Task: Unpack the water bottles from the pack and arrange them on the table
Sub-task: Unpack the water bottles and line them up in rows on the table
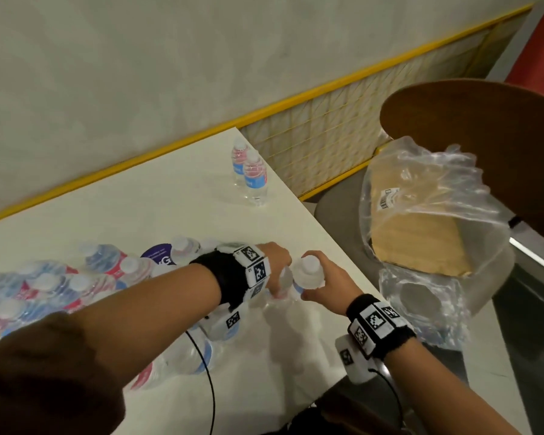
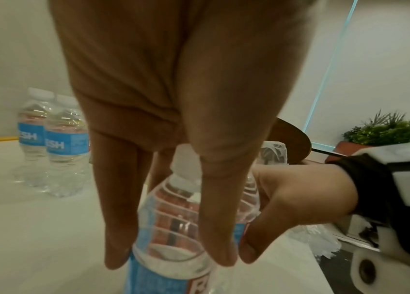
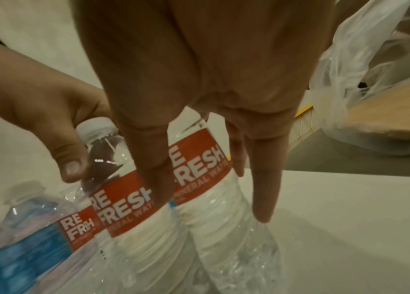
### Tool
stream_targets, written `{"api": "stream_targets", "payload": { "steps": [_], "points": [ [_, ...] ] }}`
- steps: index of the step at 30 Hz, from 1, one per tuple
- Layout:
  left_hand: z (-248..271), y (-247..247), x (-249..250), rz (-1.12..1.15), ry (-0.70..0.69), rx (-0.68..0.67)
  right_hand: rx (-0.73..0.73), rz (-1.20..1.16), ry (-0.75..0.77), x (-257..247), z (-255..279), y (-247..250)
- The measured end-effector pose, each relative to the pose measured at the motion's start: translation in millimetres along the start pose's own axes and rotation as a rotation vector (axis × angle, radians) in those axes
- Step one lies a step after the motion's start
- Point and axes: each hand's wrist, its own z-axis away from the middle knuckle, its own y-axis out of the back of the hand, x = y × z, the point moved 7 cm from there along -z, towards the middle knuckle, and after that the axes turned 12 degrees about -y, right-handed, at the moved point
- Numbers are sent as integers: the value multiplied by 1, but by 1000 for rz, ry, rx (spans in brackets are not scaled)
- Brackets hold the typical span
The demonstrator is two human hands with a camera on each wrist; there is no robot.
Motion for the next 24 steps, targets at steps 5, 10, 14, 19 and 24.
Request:
{"api": "stream_targets", "payload": {
  "steps": [5, 10, 14, 19, 24],
  "points": [
    [-9, 23, -14, -22, 66, 112, 68, -56, -58, -2, -3, 0],
    [-30, 53, -32, 49, 101, 283, 159, -221, -120, 0, -18, 5],
    [-43, 75, -52, 252, 202, 483, 157, -316, -75, -3, -42, 11],
    [-58, 77, -82, 604, 389, 757, 162, -402, -30, -13, -85, 21],
    [-62, 68, -98, 957, 438, 1014, 164, -439, -66, -13, -113, 13]
  ]
}}
